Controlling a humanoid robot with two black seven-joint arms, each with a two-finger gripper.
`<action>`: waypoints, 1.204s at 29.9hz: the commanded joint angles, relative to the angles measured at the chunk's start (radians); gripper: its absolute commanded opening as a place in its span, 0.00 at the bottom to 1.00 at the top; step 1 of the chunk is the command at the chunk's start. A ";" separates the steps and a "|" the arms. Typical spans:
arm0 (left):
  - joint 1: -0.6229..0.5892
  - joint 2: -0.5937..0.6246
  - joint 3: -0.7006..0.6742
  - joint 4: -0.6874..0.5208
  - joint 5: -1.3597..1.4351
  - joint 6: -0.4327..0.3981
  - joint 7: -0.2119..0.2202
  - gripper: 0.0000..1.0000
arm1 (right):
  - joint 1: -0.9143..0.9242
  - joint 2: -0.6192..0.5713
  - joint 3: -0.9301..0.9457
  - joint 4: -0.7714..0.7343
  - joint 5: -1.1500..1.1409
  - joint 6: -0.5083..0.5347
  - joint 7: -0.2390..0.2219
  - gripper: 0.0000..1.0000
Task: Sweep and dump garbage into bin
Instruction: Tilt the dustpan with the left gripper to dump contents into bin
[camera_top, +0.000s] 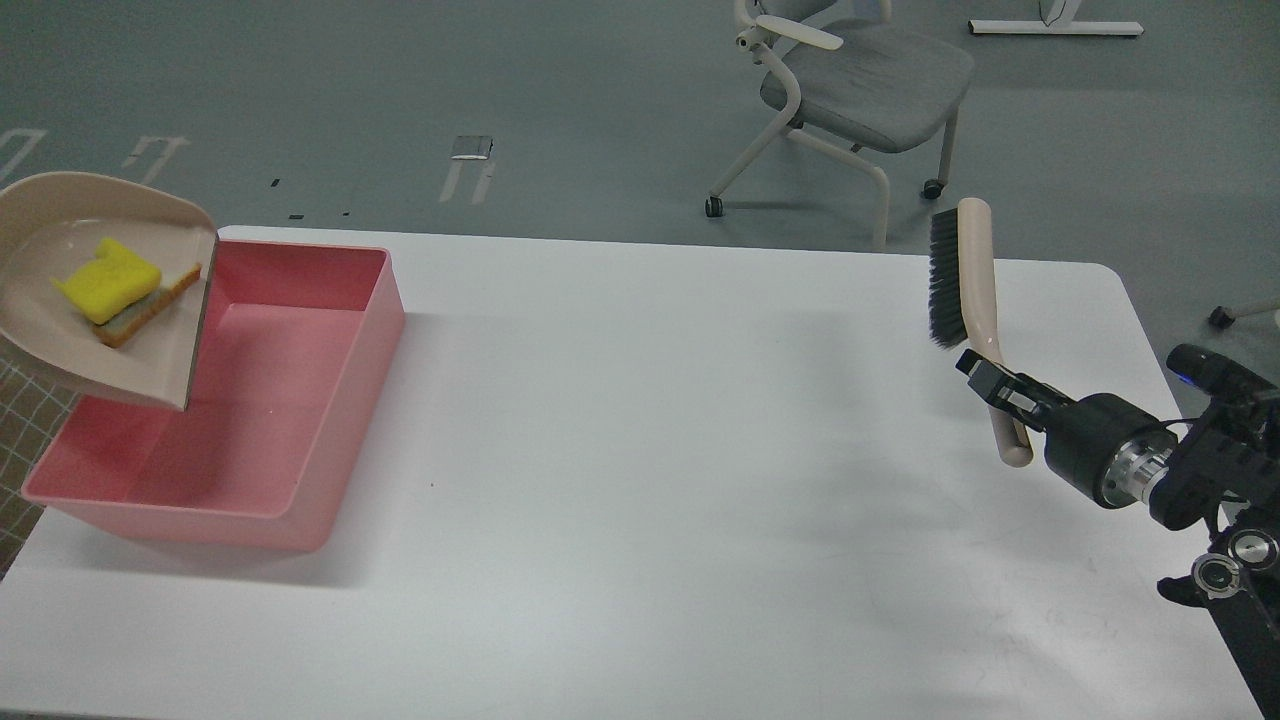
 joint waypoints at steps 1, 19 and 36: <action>0.013 0.007 0.001 -0.033 0.016 0.022 0.000 0.00 | 0.001 0.000 0.000 -0.005 0.000 0.000 0.000 0.10; 0.076 0.058 0.004 -0.147 0.086 0.080 0.000 0.00 | 0.007 -0.001 0.008 -0.011 0.000 0.000 0.000 0.10; -0.084 0.025 -0.017 -0.141 -0.394 -0.057 0.081 0.00 | 0.012 -0.001 0.006 -0.011 0.002 0.000 0.000 0.10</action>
